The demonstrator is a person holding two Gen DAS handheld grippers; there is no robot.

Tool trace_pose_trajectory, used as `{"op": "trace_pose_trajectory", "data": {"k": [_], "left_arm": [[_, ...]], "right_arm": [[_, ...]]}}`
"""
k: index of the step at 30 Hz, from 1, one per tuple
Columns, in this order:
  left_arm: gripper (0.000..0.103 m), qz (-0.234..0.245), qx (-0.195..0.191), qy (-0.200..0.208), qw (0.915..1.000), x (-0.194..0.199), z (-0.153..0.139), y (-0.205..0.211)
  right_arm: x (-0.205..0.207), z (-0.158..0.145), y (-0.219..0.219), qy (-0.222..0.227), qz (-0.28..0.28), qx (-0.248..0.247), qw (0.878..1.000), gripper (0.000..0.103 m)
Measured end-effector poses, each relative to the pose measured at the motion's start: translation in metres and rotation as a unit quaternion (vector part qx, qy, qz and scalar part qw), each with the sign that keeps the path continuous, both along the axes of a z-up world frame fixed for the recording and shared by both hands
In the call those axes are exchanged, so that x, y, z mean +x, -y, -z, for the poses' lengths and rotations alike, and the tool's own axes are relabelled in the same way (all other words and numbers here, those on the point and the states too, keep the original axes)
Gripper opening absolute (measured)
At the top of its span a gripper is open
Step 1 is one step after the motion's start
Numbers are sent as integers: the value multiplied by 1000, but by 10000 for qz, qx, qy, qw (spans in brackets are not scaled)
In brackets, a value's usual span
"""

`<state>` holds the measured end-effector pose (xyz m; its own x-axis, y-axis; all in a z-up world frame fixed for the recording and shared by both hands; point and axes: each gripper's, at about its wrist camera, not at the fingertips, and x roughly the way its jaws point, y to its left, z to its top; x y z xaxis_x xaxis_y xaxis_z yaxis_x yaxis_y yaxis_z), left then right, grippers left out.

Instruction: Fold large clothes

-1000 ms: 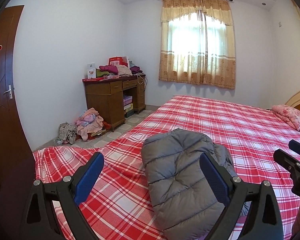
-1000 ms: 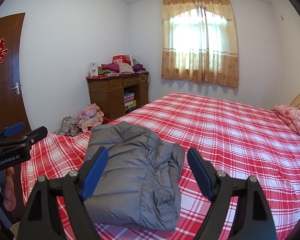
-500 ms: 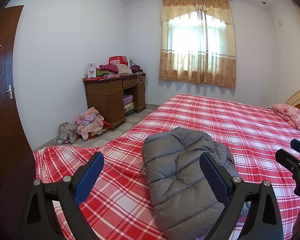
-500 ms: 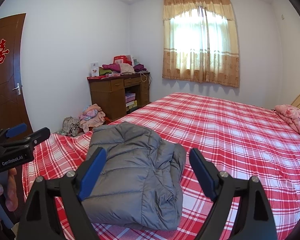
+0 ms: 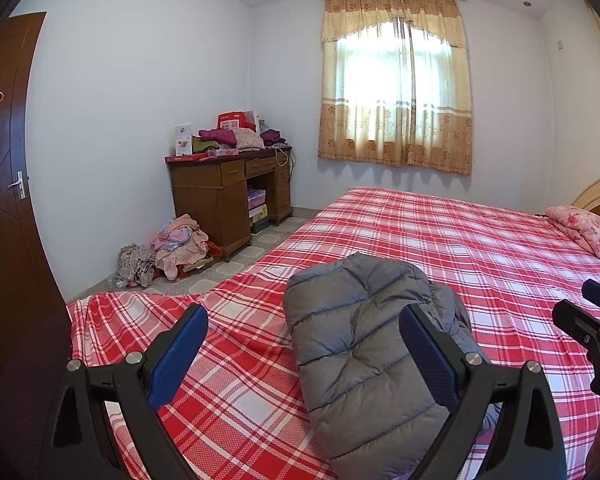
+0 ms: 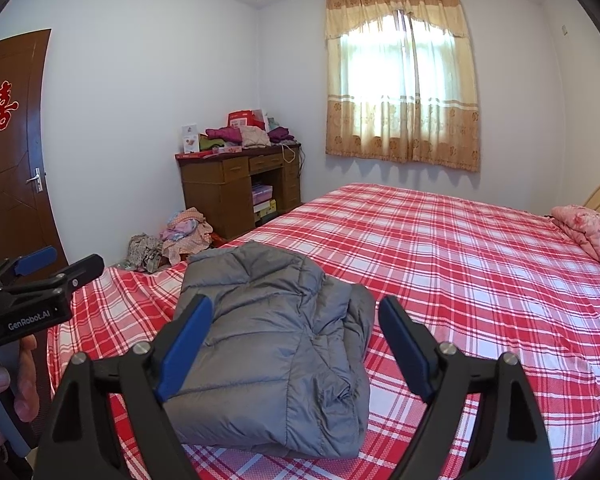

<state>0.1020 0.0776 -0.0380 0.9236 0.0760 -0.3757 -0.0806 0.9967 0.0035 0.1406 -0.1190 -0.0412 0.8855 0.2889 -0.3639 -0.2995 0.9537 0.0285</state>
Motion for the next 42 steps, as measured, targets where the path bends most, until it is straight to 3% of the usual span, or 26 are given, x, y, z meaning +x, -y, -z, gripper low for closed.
{"op": "trace_pose_trajectory", "data": {"k": [42], "left_arm": [[97, 195, -67, -47, 9998, 3, 3, 5]], "right_arm": [[-3, -5, 2, 99, 24, 123, 9999, 90]]}}
